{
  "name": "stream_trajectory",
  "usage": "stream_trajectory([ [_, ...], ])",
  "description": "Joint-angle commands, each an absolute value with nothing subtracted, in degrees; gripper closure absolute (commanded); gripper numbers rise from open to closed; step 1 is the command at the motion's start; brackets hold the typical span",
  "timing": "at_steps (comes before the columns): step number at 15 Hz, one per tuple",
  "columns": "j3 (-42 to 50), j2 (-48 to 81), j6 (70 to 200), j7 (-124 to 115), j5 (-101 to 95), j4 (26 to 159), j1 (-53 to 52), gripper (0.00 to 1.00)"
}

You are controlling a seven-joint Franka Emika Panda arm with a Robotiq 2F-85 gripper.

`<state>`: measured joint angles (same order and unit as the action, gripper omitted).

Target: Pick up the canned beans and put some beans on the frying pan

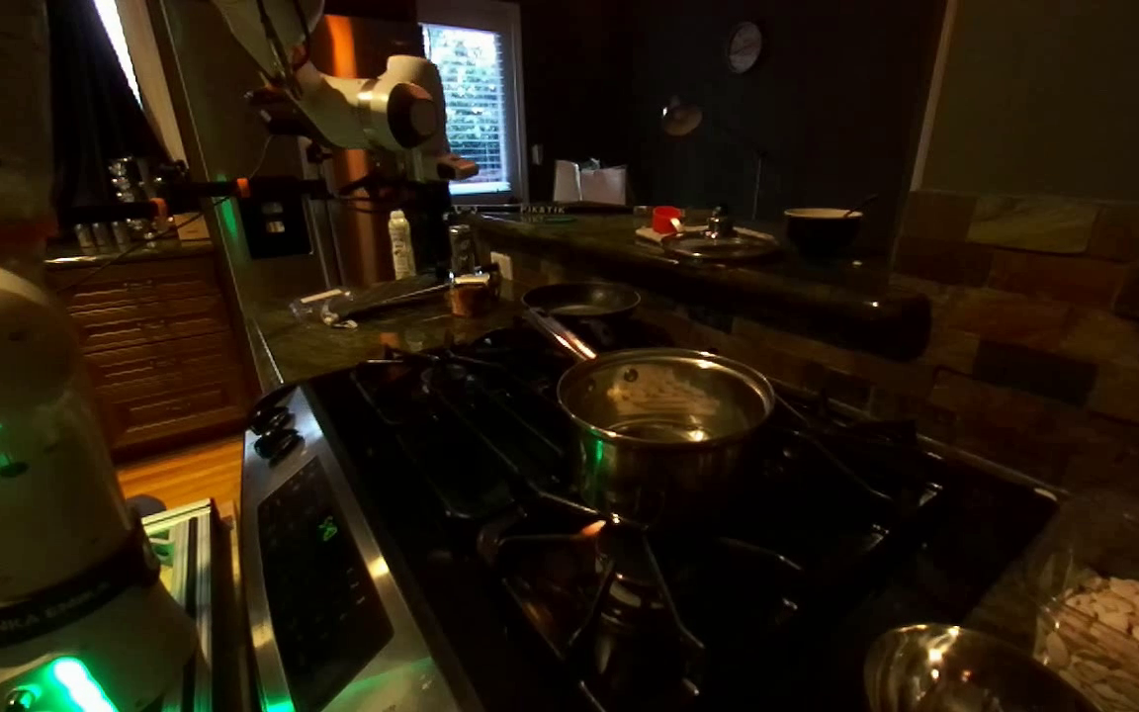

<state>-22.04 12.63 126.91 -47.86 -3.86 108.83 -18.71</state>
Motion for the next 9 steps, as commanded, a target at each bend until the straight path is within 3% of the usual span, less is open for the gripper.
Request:
stream_trajectory([
  [1,-18.3,20.5,125.3,-51.5,-5.2,99.6,-23.1,0.00],
  [9,-14.0,31.0,127.9,-52.7,-5.2,88.6,-30.6,0.00],
])
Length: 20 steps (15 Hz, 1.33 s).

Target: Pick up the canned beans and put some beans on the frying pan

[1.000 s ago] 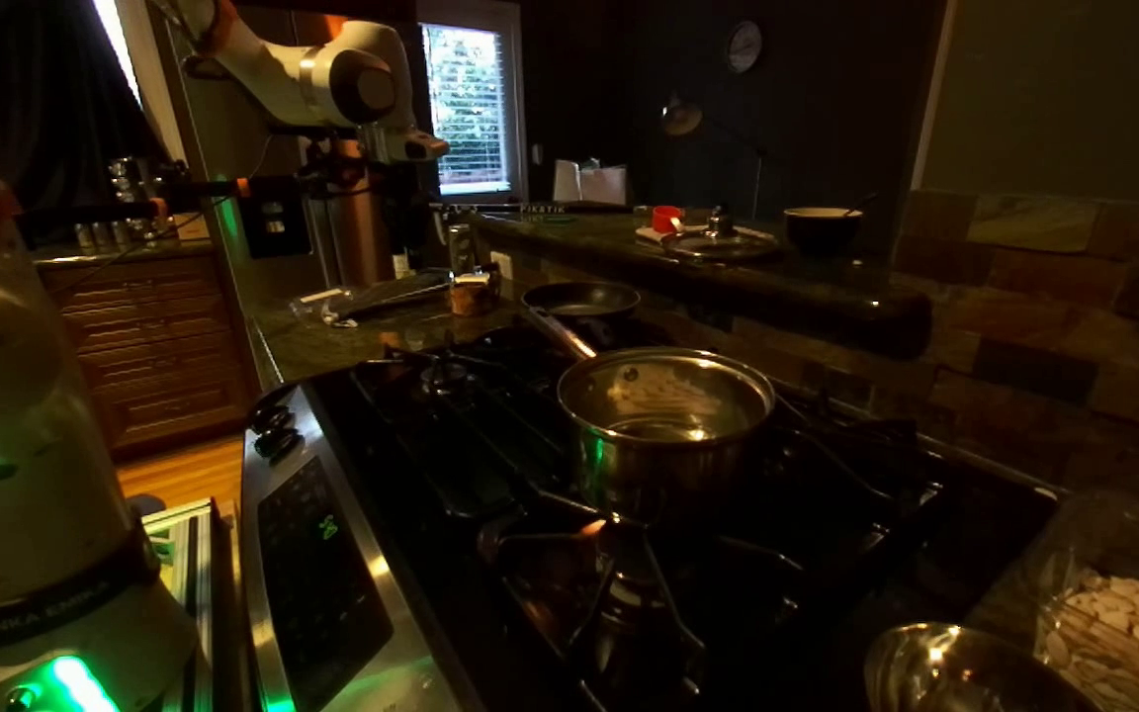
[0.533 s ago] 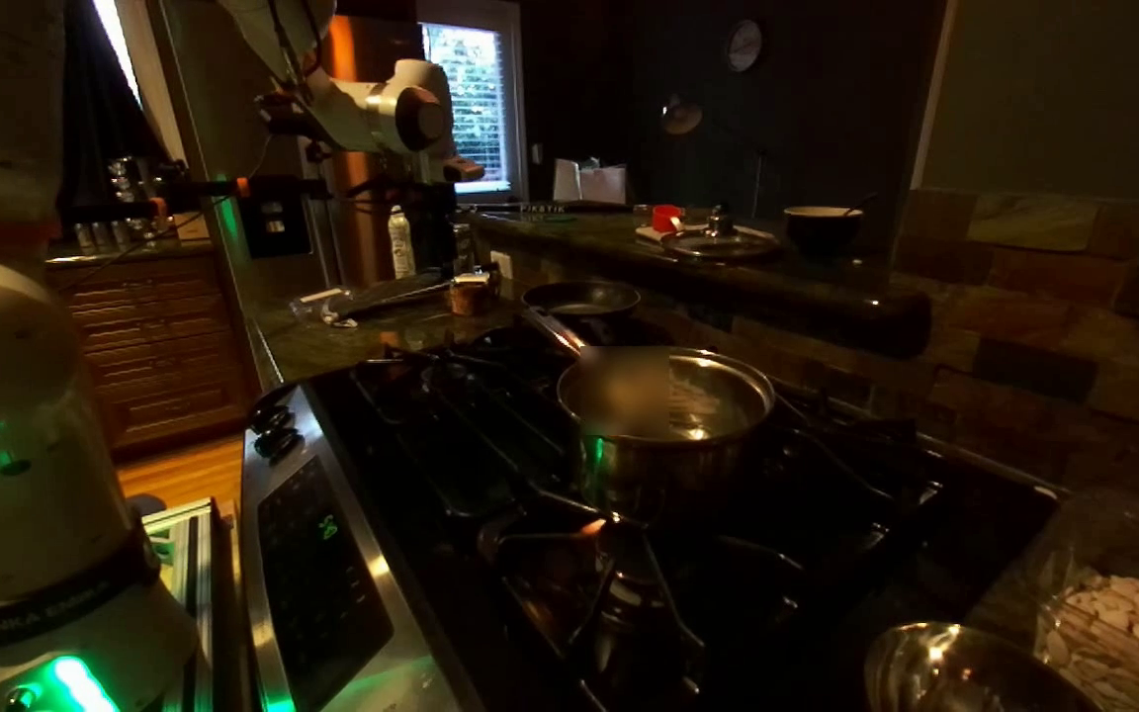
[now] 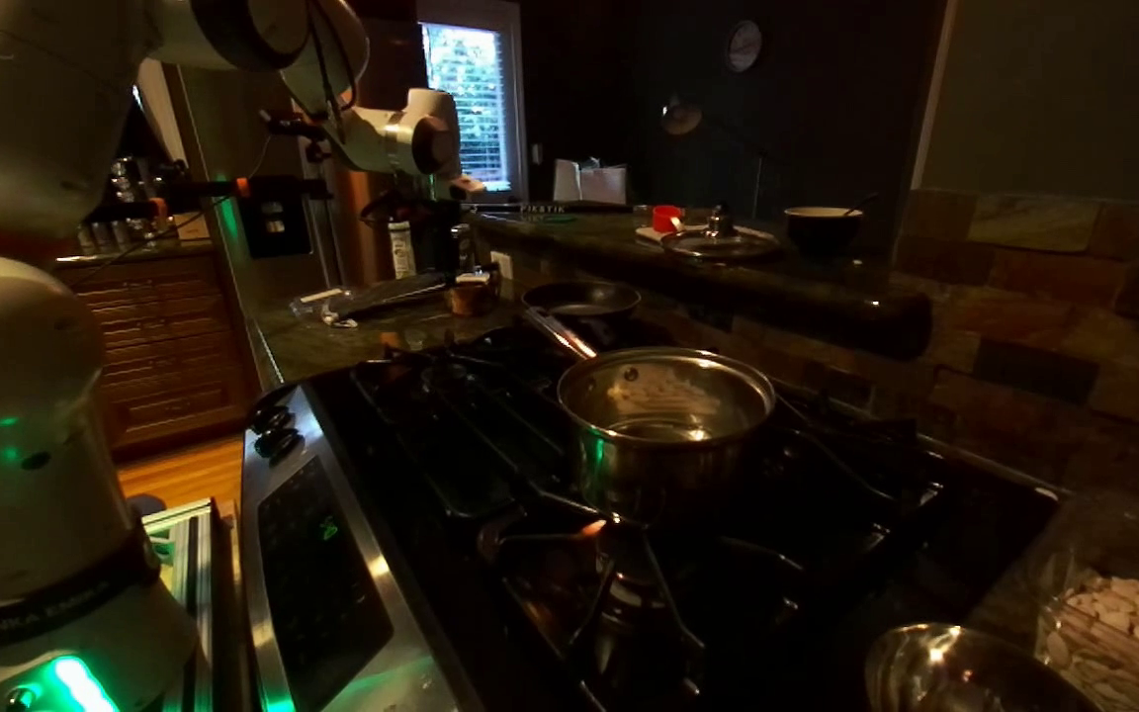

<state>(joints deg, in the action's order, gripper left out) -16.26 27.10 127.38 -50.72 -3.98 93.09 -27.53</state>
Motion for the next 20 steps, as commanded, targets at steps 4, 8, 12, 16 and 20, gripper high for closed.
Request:
stream_trajectory([
  [4,-11.6,33.0,129.0,-53.9,-5.3,86.2,-32.4,0.13],
  [8,-8.7,33.9,131.7,-56.5,-6.9,85.1,-33.9,0.31],
  [12,-6.6,34.7,133.0,-58.5,-8.4,84.9,-34.6,0.38],
  [16,-6.1,35.4,132.8,-59.2,-8.0,85.0,-34.6,0.41],
  [20,-7.1,35.5,133.3,-58.1,-6.6,84.9,-33.9,0.35],
])
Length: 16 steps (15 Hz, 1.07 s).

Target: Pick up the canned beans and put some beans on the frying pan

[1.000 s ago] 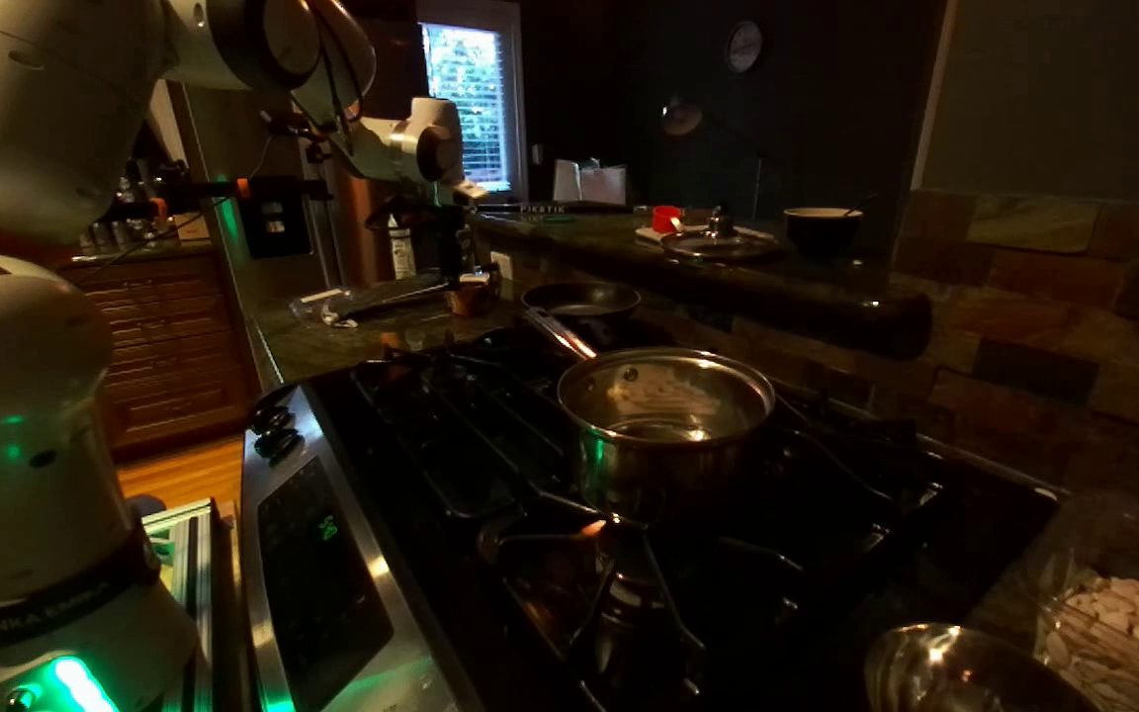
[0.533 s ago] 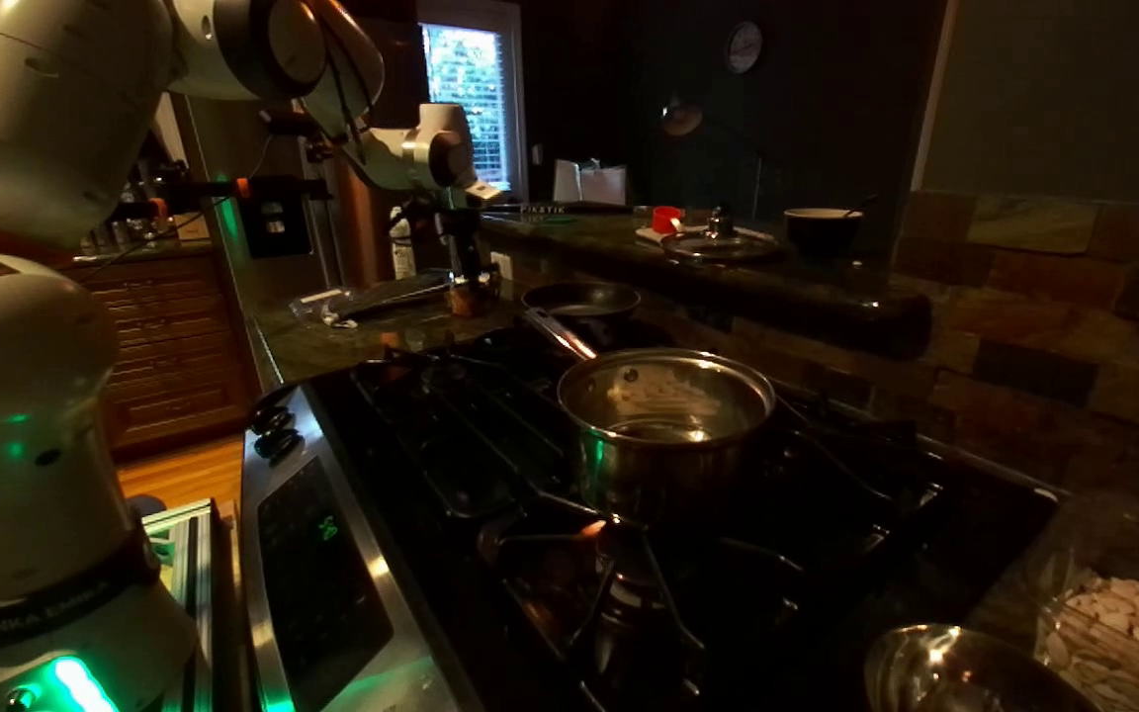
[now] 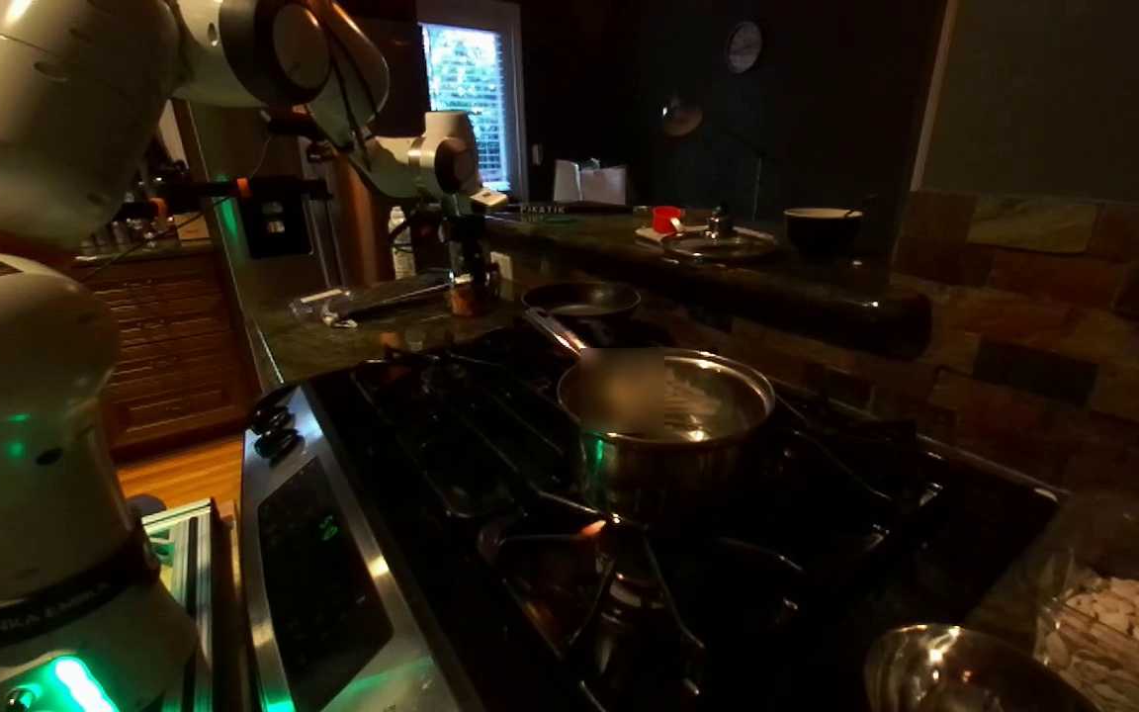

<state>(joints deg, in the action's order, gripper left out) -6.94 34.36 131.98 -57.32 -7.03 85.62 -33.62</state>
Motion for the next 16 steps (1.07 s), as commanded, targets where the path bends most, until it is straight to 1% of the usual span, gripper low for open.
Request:
stream_trajectory([
  [1,-7.1,35.5,133.2,-58.0,-6.6,84.9,-33.9,0.33],
  [2,-7.5,35.6,133.1,-57.6,-6.0,84.8,-33.6,0.33],
  [3,-7.7,35.5,133.3,-57.4,-5.8,85.0,-33.5,0.30],
  [4,-7.7,35.5,133.4,-57.3,-5.7,85.1,-33.5,0.31],
  [7,-8.0,35.7,133.6,-57.1,-5.5,85.2,-33.5,0.30],
  [9,-7.8,35.6,133.6,-57.1,-5.7,85.4,-33.5,0.31],
  [10,-7.7,35.6,133.5,-57.2,-5.9,85.5,-33.5,0.33],
  [13,-7.4,35.7,133.1,-56.9,-6.4,85.7,-33.6,0.45],
  [14,-7.3,35.6,133.2,-57.0,-6.5,85.8,-33.6,0.53],
  [15,-7.2,35.5,133.2,-57.0,-6.6,85.8,-33.6,0.52],
  [16,-7.1,35.4,133.3,-57.1,-6.6,85.8,-33.5,0.55],
])
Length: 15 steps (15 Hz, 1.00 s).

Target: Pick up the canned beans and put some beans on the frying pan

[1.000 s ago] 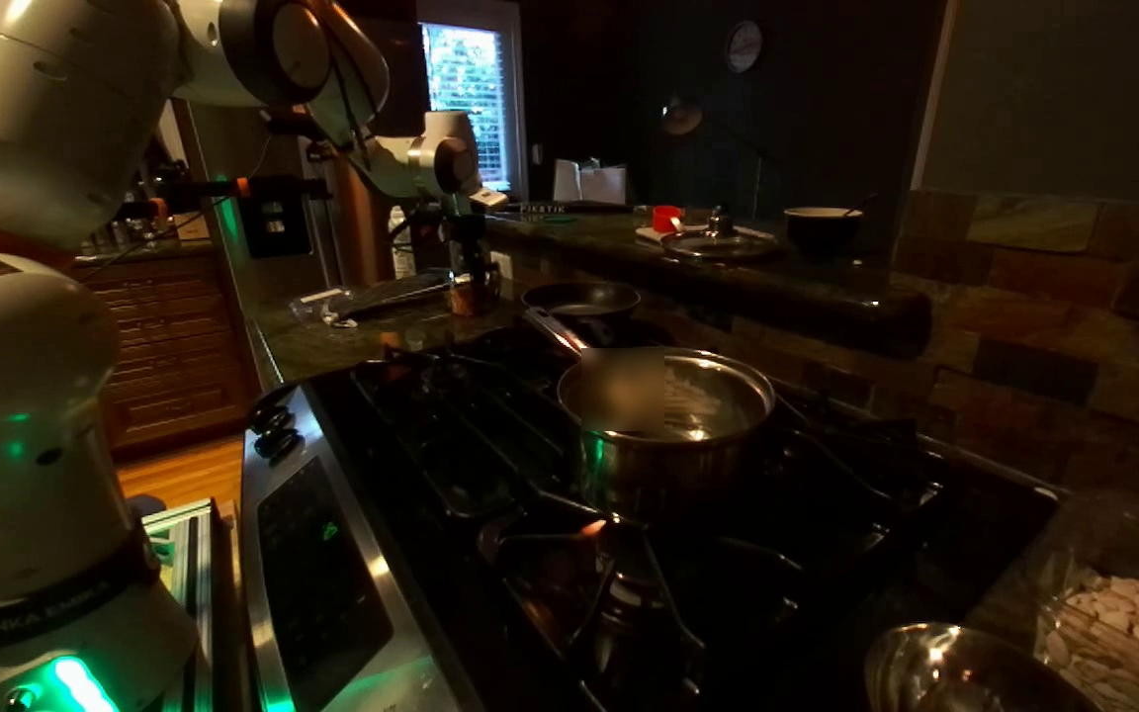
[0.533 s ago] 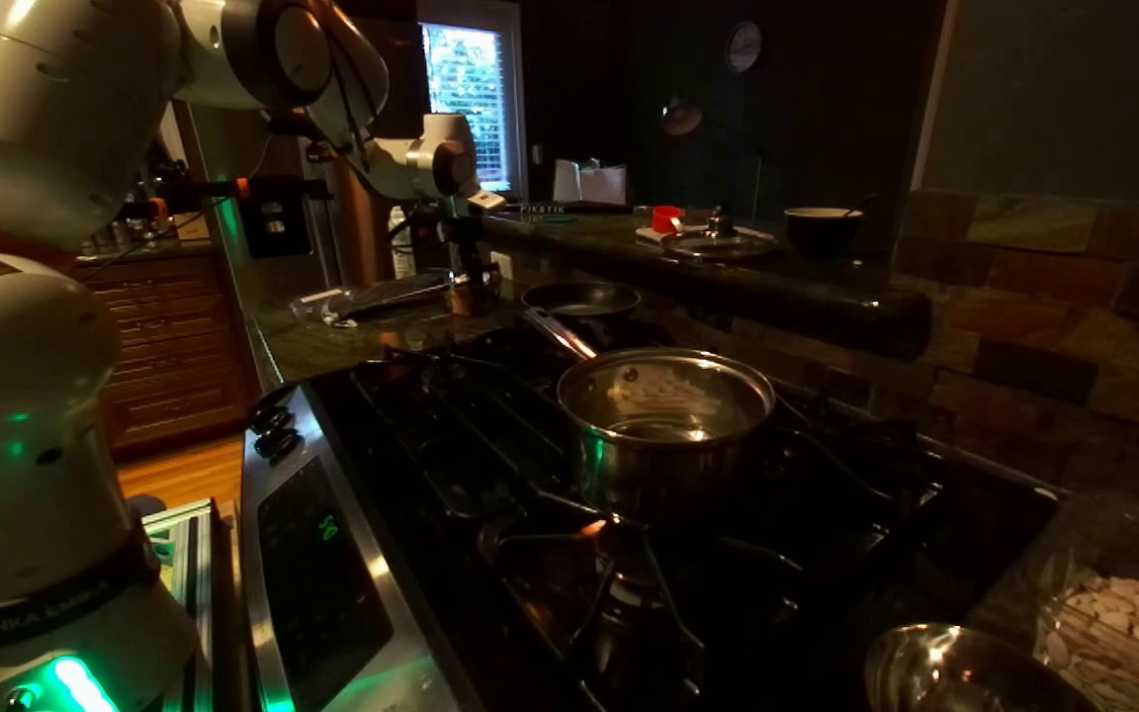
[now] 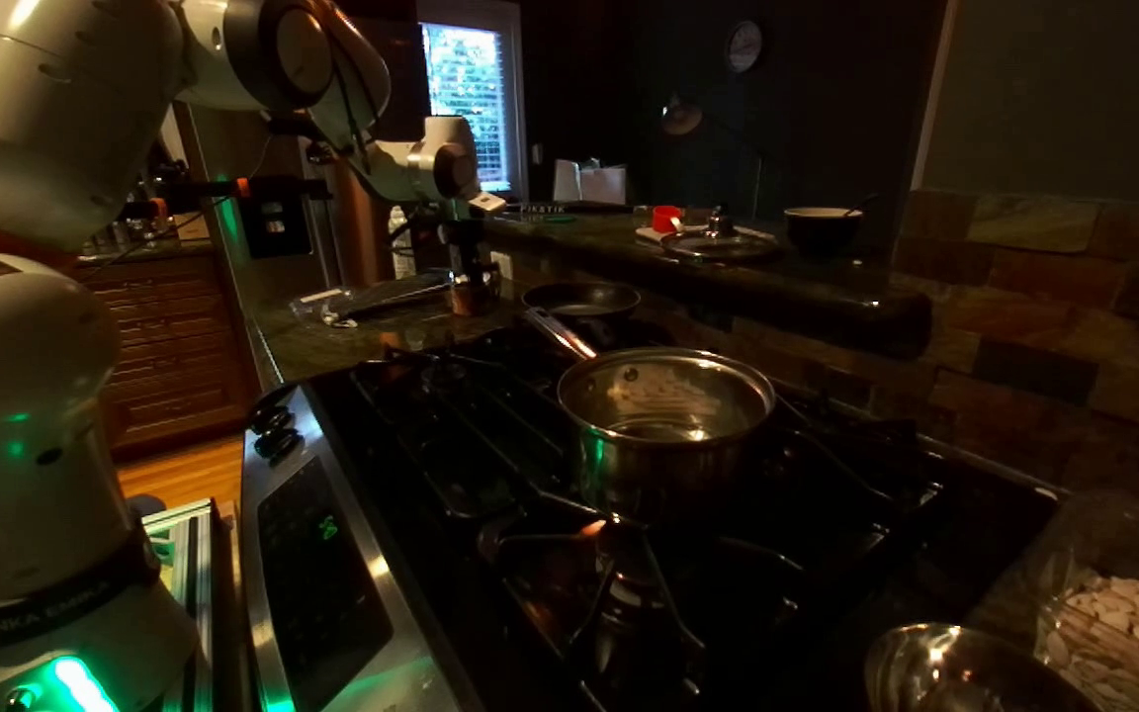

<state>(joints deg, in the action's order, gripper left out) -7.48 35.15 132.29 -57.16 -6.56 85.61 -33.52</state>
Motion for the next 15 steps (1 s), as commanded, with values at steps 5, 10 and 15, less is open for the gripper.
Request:
stream_trajectory([
  [5,-6.3,34.0,133.7,-57.5,-6.8,86.9,-32.8,0.57],
  [10,-5.5,32.2,133.8,-57.6,-7.0,89.4,-31.2,0.59],
  [15,-5.3,30.2,134.0,-57.7,-7.3,92.9,-29.3,0.62],
])
